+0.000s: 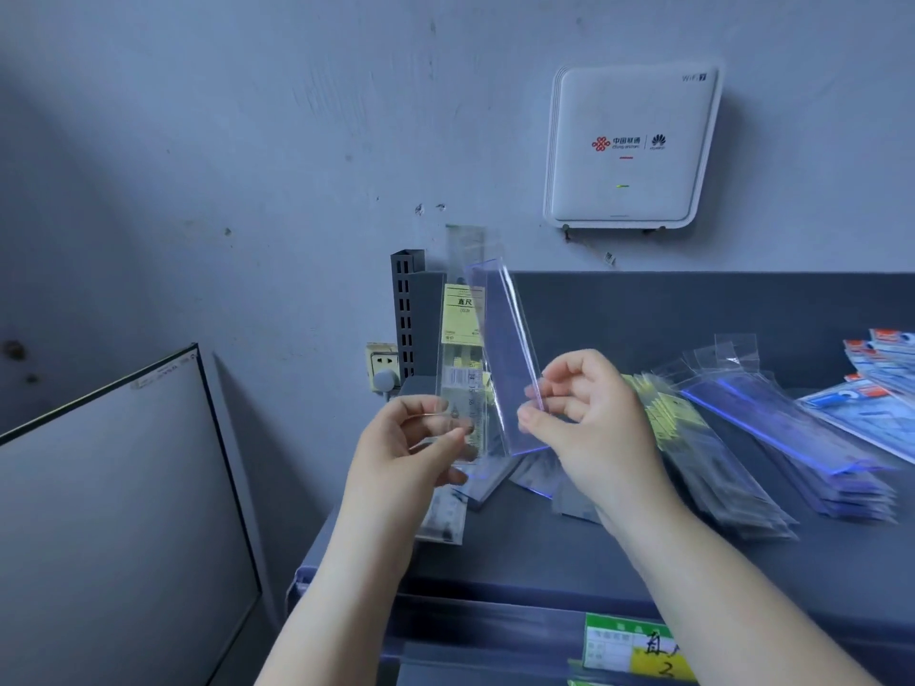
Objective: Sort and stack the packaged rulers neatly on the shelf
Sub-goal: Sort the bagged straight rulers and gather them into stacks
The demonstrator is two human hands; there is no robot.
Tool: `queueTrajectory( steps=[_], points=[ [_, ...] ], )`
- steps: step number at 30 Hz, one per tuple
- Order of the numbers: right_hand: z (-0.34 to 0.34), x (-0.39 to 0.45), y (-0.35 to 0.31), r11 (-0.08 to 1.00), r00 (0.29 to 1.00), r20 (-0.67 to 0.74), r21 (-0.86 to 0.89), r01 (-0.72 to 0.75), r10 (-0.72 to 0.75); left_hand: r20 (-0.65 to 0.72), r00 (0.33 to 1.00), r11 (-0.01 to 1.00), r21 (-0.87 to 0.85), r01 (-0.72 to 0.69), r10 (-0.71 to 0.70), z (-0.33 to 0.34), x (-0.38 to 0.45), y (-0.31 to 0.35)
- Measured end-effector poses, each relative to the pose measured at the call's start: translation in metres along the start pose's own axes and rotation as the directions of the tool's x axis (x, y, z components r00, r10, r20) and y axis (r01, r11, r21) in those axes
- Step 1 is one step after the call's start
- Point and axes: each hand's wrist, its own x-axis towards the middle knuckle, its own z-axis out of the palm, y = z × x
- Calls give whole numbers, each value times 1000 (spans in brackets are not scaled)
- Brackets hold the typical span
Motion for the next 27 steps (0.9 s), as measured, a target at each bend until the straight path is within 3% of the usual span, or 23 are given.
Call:
queueTrajectory(
  steps=[5, 8, 16, 20, 27],
  points=[
    [-28, -7, -8, 904, 991, -25, 414, -107, 129, 59, 997, 981, -186, 52, -41, 21, -9, 5],
    [-55, -13, -7, 870, 984, -58, 479, -120, 167, 100, 992, 972, -215, 99, -79, 41, -15, 8],
    [-138, -14, 4, 933, 964, -209, 350, -84, 165, 209, 968, 980, -113, 164, -138, 104, -21, 7],
    [-178, -8, 9, 981, 949, -291, 178, -74, 124, 244, 953, 981, -32, 193, -180, 134, -23, 3],
    [-208, 5, 22, 992, 956, -280, -60, -110, 89, 271, 934, 959, 224, 174, -233, 177, -19, -8]
  ],
)
